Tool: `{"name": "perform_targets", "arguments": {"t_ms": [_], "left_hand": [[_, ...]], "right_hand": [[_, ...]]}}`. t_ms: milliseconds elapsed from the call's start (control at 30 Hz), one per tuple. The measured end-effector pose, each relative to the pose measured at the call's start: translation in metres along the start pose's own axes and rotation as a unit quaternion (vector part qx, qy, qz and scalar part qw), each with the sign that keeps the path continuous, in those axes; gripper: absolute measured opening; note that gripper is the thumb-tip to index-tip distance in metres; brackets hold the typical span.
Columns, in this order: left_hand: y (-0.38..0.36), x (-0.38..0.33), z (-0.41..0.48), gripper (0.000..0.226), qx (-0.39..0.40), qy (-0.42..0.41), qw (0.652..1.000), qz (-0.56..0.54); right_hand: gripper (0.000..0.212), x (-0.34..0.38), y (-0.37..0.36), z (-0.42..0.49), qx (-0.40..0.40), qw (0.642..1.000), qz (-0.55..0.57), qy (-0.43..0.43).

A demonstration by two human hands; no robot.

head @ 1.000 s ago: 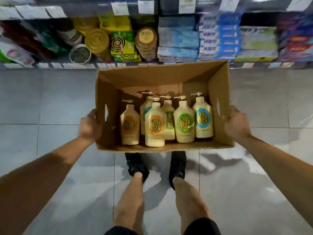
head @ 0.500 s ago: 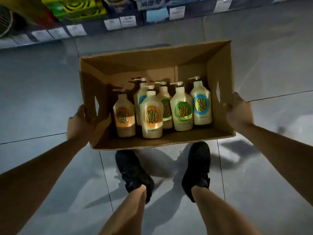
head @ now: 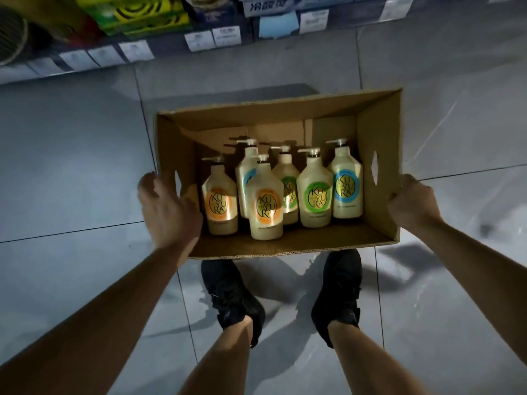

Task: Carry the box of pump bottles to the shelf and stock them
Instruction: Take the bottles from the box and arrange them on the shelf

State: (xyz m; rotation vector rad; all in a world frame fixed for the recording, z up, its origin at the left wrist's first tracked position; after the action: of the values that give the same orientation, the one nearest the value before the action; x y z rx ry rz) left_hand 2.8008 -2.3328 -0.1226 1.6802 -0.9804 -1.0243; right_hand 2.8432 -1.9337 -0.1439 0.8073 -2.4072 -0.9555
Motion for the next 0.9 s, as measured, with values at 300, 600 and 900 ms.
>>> {"name": "perform_targets", "arguments": {"t_ms": [300, 600, 900], "left_hand": [[-0.097, -0.074, -0.033, 0.086, 0.308, 0.149, 0.927, -0.153], [-0.169, -0.079, -0.056, 0.136, 0.246, 0.194, 0.948, -0.055], [-0.165, -0.056, -0.035, 0.097, 0.208, 0.213, 0.938, -0.177]], "right_hand": [[0.033, 0.017, -0.017, -0.056, 0.047, 0.991, 0.087, 0.089], [0.074, 0.017, -0.091, 0.003, 0.106, 0.981, 0.162, 0.004], [0.102, 0.045, -0.156, 0.036, 0.03, 0.985, 0.158, -0.06]]}}
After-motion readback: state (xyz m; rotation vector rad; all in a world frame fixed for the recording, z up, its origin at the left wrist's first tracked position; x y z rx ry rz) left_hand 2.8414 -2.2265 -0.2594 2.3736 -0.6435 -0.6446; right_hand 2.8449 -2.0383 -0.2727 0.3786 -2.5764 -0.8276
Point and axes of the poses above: each hand's wrist, its own z-axis towards the middle knuckle, its own y-axis out of the back of the hand, x = y × z, the point moved 3 cm from there along z, towards the middle knuckle, and after that the axes turned 5 degrees about z, right-handed, at the moved point
